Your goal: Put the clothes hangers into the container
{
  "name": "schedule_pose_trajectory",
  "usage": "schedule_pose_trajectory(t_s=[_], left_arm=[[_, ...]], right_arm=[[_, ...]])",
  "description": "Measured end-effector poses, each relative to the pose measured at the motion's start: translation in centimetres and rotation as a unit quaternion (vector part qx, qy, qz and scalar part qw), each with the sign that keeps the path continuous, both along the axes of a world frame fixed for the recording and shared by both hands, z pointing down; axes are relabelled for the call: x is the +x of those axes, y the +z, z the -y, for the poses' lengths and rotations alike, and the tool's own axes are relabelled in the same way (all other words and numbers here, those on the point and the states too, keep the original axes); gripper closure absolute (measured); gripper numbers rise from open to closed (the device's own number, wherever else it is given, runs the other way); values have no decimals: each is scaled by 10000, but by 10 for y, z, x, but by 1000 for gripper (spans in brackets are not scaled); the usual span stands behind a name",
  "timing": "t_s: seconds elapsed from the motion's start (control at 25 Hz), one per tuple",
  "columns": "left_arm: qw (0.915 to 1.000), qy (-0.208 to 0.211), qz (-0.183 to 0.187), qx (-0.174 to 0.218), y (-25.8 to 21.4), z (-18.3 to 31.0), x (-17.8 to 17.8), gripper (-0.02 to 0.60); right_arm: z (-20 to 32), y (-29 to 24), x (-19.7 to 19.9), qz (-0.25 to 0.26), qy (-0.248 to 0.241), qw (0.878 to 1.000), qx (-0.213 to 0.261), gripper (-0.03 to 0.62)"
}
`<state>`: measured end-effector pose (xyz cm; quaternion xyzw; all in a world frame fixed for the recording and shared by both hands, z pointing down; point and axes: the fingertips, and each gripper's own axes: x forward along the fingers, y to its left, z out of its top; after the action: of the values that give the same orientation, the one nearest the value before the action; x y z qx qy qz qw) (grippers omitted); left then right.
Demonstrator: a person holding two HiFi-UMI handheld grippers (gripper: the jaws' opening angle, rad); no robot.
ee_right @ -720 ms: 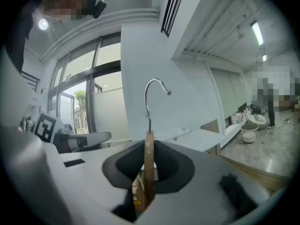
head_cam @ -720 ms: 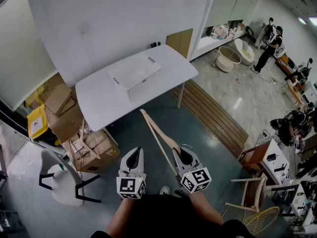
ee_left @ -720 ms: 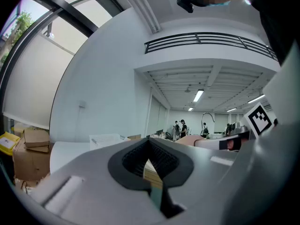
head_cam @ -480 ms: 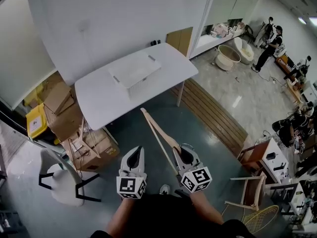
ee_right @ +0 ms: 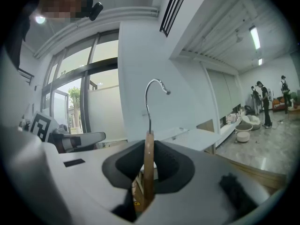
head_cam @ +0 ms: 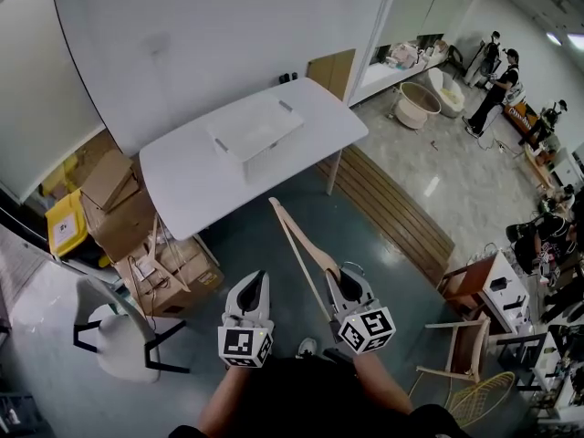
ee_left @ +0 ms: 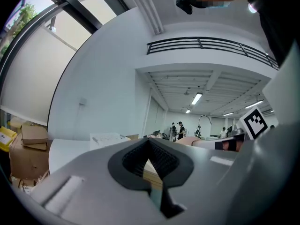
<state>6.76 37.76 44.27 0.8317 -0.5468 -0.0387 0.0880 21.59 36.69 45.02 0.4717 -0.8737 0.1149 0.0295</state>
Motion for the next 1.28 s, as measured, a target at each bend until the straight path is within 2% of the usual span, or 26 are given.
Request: schedule_pose_trajectory(t_s=[0.32, 0.68, 1.0, 1.28], left_arm=[[9999, 147, 7, -30, 7, -1, -39, 577], [9998, 211, -23, 41, 7, 10, -55, 578], [9999, 103, 64, -16, 9, 49, -59, 577], [9999, 16, 108, -86, 15, 110, -46, 577]], right_arm=[[4, -7, -28, -128, 173, 9996, 161, 531], [19, -11, -52, -192, 191, 9992, 282, 531], [60, -6, -55, -122, 25, 9996, 251, 531], [122, 2, -49, -58, -87, 9998, 187, 531]])
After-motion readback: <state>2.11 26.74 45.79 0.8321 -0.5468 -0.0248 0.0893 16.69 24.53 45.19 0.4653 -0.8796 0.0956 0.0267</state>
